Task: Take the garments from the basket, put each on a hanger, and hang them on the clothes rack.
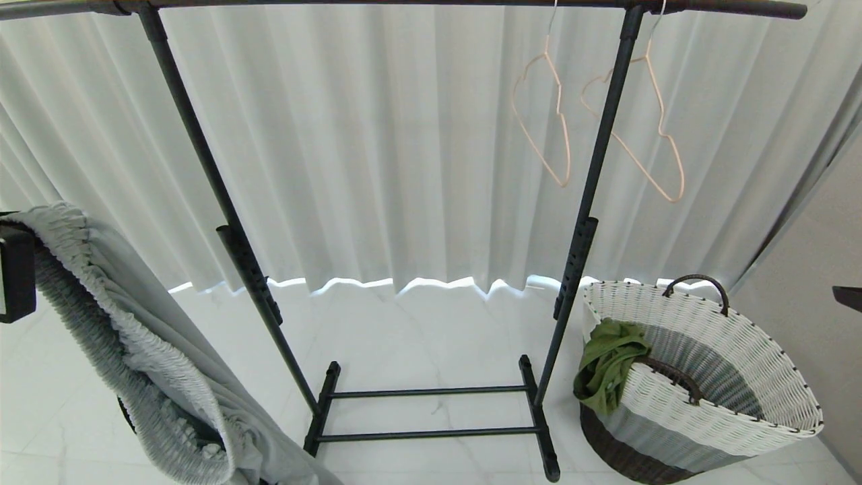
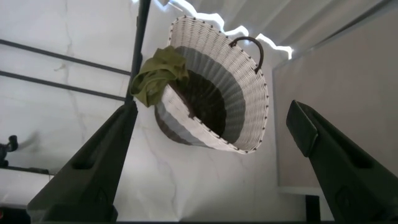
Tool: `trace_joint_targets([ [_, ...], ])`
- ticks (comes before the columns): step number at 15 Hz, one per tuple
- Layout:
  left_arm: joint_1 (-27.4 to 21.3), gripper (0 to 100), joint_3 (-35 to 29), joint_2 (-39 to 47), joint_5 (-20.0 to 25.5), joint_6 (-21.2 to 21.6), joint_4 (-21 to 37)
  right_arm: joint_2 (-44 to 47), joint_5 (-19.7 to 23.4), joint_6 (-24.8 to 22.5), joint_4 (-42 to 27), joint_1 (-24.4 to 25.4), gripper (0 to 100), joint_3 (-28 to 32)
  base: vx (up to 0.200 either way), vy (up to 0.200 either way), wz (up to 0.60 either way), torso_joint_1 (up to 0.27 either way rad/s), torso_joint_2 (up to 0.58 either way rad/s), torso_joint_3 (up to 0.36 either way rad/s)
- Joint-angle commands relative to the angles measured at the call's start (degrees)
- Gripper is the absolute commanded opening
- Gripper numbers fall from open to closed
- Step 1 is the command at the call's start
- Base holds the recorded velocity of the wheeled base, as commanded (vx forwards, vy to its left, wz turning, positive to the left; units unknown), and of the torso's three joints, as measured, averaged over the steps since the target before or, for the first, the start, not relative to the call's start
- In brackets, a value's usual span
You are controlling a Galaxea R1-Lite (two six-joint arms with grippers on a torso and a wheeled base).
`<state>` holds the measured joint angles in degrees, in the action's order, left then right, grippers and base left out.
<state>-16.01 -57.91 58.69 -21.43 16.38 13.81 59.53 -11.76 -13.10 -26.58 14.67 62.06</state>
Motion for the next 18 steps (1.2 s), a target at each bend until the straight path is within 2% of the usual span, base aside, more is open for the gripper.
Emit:
trace_joint_targets([
  [1,0.01,0,-0.01,0.11,0.16,-0.04,-0.01,0.5,0.07,0.01,0.12,0.01,100,-0.01,0.0,0.0,0.0,0.144,-0.33,-0.217],
  [4,0.01,0,0.07,-0.24,2.1,-0.04,-0.01,1.21,0.34,0.1,1.88,0.01,100,-0.01,0.0,0.0,0.0,0.175,-0.44,-0.248],
  [15,0.01,0,-0.37,-0.15,2.1,0.05,-0.1,2.79,0.87,3.17,8.03,0.01,100,-0.19,0.0,0.0,0.0,0.212,-0.48,-0.265],
  [18,0.01,0,-0.1,-0.24,2.1,-0.04,-0.1,3.49,1.04,3.52,8.21,-0.25,100,-0.1,0.2,0.0,0.0,0.043,-0.1,-0.05],
])
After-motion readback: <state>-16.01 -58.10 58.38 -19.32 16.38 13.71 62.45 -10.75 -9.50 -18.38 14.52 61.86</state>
